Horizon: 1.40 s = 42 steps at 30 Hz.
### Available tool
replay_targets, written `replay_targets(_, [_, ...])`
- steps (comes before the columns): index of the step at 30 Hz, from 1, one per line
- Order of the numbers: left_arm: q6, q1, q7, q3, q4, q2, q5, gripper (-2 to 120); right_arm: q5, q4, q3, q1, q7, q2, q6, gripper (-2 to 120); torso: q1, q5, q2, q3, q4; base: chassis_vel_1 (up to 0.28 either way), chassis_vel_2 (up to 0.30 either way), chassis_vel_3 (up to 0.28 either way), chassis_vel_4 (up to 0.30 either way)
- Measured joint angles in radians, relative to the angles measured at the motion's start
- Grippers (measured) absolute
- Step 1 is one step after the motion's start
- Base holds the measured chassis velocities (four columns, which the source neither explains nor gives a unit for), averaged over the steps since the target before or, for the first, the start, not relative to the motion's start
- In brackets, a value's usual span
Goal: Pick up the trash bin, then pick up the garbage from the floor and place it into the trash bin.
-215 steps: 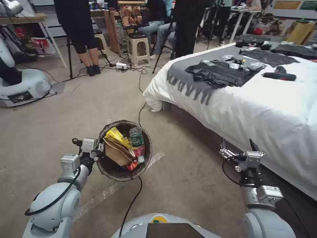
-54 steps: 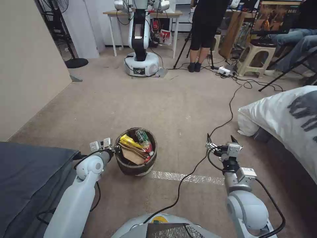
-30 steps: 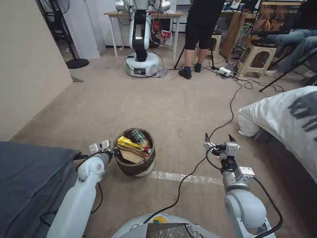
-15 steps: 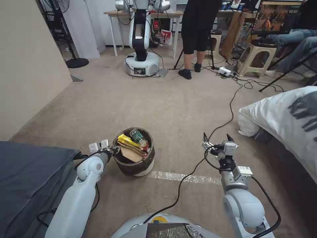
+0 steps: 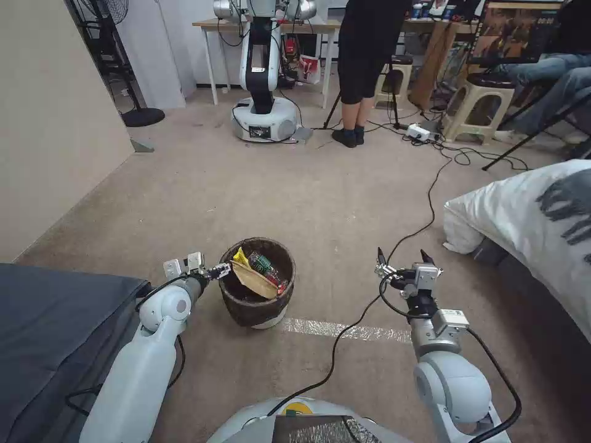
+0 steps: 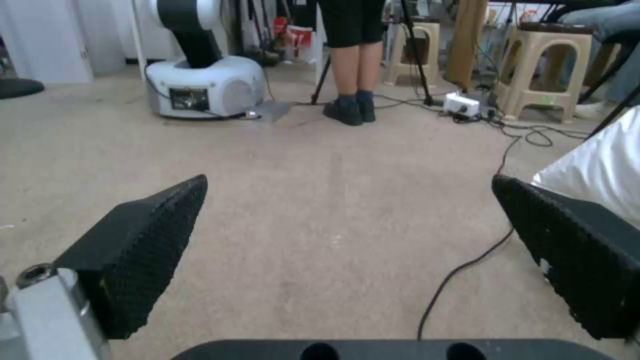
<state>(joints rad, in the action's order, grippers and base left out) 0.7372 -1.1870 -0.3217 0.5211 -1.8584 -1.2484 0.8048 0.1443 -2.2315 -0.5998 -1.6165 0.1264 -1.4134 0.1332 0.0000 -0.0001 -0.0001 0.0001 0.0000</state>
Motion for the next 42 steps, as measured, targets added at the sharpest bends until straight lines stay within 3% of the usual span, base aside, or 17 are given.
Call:
replay_targets(10, [-0.001, 0.011, 0.002, 0.009, -0.016, 0.003, 0.009, 100, -0.003, 0.001, 0.010, 0.002, 0.000, 0.001, 0.002, 100, 0.000, 0.0000, 0.000, 0.000, 0.0000, 0.000, 0.000, 0.000, 0.000])
replay_targets(21, [-0.001, -0.020, 0.010, 0.049, -0.099, 0.030, 0.040, 100, -0.002, 0.000, 0.010, 0.007, 0.001, 0.002, 0.004, 100, 0.000, 0.0001, 0.000, 0.000, 0.0000, 0.000, 0.000, 0.000, 0.000])
replay_targets(24, [-0.002, -0.046, 0.033, 0.069, -0.138, 0.039, 0.016, 100, -0.001, -0.001, 0.010, 0.007, 0.002, 0.001, 0.004, 100, 0.000, 0.0001, 0.000, 0.000, 0.0000, 0.000, 0.000, 0.000, 0.000])
replay_targets(27, [-0.015, -0.080, 0.093, 0.082, -0.181, 0.041, -0.065, 100, -0.001, -0.003, 0.009, 0.005, 0.002, -0.001, 0.004, 100, 0.000, 0.0001, 0.000, 0.000, 0.0001, 0.000, 0.000, 0.000, 0.000])
replay_targets(30, [-0.104, -0.122, 0.173, 0.088, -0.219, 0.039, -0.223, 100, -0.001, -0.005, 0.006, -0.001, 0.001, -0.006, 0.001, 100, 0.000, 0.0002, 0.000, 0.000, 0.0001, 0.000, 0.000, 0.000, 0.000])
replay_targets(31, [-0.104, -0.122, 0.173, 0.088, -0.219, 0.039, -0.223, 100, -0.001, -0.005, 0.006, -0.001, 0.001, -0.006, 0.001, 100, 0.000, 0.0002, 0.000, 0.000, 0.0001, 0.000, 0.000, 0.000, 0.000])
replay_targets(35, [-0.330, -0.169, 0.269, 0.099, -0.233, 0.023, -0.440, 100, -0.001, -0.005, 0.002, -0.008, 0.000, -0.013, -0.005, 100, 0.000, 0.0001, 0.000, 0.000, -0.0002, 0.000, 0.000, 0.000, 0.000])
replay_targets(40, [-0.484, -0.231, 0.295, 0.131, -0.251, -0.004, -0.557, 100, 0.000, -0.012, -0.001, -0.024, 0.001, -0.021, -0.016, 100, 0.000, 0.0002, 0.000, 0.000, 0.0000, 0.000, 0.000, 0.000, 0.000])
replay_targets(42, [-0.505, -0.244, 0.300, 0.140, -0.256, -0.011, -0.572, 100, 0.000, -0.013, -0.002, -0.029, 0.001, -0.024, -0.018, 100, 0.000, 0.0001, 0.000, 0.000, 0.0002, 0.000, 0.000, 0.000, 0.000])
